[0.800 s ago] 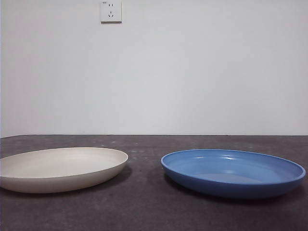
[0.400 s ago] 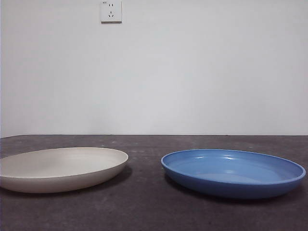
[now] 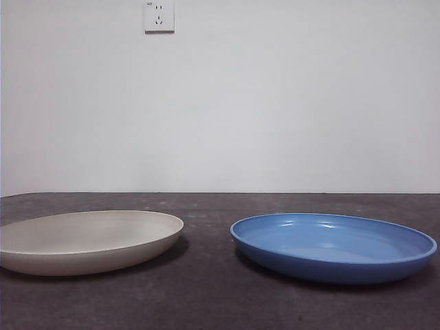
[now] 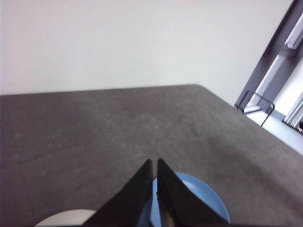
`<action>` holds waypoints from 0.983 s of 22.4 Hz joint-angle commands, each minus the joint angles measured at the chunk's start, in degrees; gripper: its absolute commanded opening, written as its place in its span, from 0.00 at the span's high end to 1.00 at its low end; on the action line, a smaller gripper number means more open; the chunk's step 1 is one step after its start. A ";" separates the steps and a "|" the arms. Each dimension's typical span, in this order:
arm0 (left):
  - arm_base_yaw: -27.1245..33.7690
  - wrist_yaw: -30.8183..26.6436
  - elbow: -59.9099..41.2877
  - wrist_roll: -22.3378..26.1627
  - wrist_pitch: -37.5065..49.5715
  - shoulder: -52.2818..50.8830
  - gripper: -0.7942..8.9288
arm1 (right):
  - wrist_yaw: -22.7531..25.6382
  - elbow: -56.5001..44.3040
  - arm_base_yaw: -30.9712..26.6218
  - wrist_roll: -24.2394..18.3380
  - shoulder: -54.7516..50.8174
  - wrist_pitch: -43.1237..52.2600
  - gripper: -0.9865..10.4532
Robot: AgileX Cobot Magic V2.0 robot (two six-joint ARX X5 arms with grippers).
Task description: Pick up the white plate, put it on the blue plate, put it on desk
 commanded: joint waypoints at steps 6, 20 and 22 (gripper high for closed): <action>-0.15 0.26 0.94 3.72 -3.39 0.13 0.87 | 0.46 0.92 1.01 -4.94 0.98 0.11 0.90; -0.15 0.26 0.94 -0.79 -4.59 0.15 0.26 | 3.65 0.92 1.03 -5.29 0.98 -0.31 0.36; -0.13 0.37 0.98 -3.06 -5.53 0.66 0.28 | 3.54 0.92 1.03 -5.29 0.98 -0.22 0.36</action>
